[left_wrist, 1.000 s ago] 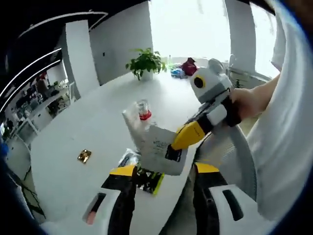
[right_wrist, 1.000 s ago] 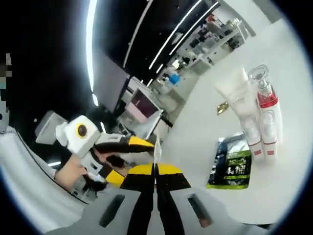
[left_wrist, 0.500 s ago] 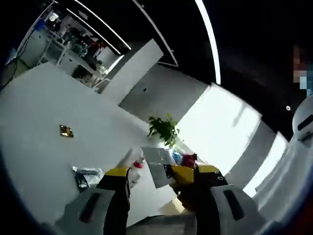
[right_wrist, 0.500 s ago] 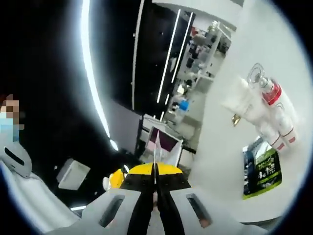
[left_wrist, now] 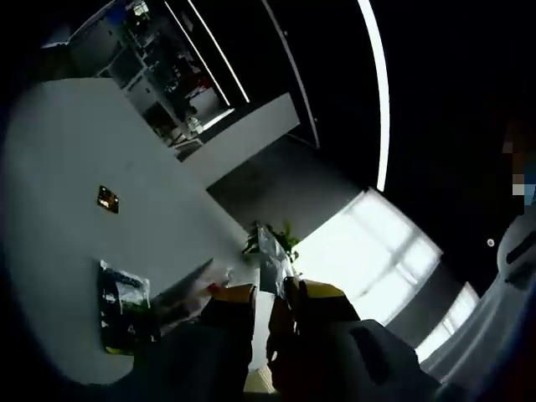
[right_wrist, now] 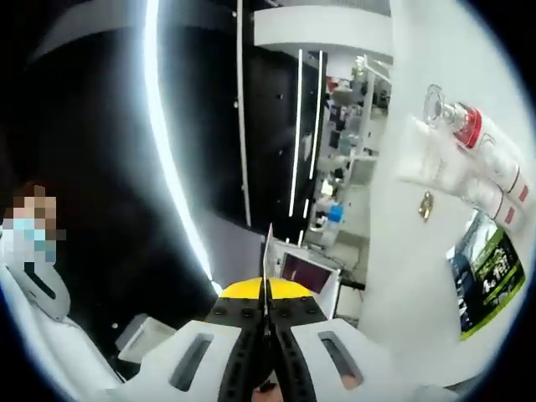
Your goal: Arrange the skincare products in the storage area until every visible bottle or jar stands upright without overlapping.
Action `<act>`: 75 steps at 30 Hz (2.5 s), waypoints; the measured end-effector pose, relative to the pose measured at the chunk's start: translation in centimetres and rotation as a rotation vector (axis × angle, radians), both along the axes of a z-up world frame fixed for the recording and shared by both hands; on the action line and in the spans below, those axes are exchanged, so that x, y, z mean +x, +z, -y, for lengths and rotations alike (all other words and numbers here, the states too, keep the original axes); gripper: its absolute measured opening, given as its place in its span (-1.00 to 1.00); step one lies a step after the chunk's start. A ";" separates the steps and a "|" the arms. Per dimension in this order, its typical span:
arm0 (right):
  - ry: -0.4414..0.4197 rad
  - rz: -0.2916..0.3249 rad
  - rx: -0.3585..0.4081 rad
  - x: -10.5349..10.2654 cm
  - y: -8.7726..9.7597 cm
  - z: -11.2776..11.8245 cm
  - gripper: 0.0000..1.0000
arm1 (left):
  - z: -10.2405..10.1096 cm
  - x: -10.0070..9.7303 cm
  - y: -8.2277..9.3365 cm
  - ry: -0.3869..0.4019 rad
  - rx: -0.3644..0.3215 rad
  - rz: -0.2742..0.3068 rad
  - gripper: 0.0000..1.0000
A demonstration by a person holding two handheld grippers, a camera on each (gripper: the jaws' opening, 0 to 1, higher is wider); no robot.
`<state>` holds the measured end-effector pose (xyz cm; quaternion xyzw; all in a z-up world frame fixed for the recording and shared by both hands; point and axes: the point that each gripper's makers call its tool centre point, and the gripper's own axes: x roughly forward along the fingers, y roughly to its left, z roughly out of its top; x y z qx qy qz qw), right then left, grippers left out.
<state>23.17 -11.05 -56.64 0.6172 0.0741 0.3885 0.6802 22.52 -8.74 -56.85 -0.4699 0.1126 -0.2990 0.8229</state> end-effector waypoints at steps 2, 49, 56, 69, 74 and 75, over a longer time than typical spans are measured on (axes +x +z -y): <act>-0.014 -0.016 0.011 0.1 -0.3 0.1 -0.98 | 0.0 0.0 -0.1 0.020 0.012 0.013 -0.88; 0.604 0.279 -0.359 -6.1 -1.8 -1.2 -0.93 | -0.9 -5.5 -1.3 -0.812 0.264 -0.205 -1.00; 0.549 0.230 -0.370 -4.8 -2.1 -1.1 -0.98 | -1.1 -4.4 -1.5 -0.759 0.285 -0.131 -0.99; 0.356 0.049 -0.163 -2.4 -1.7 0.0 -0.98 | 0.0 -2.8 -2.2 -0.538 0.178 -0.053 -0.98; 0.337 0.000 -0.176 -2.4 -2.7 -0.1 -0.98 | -0.3 -2.7 -3.2 -0.470 0.145 -0.115 -0.99; 0.331 -0.009 -0.180 -2.3 -2.9 -0.1 -0.98 | -0.3 -2.6 -3.2 -0.452 0.113 -0.149 -0.99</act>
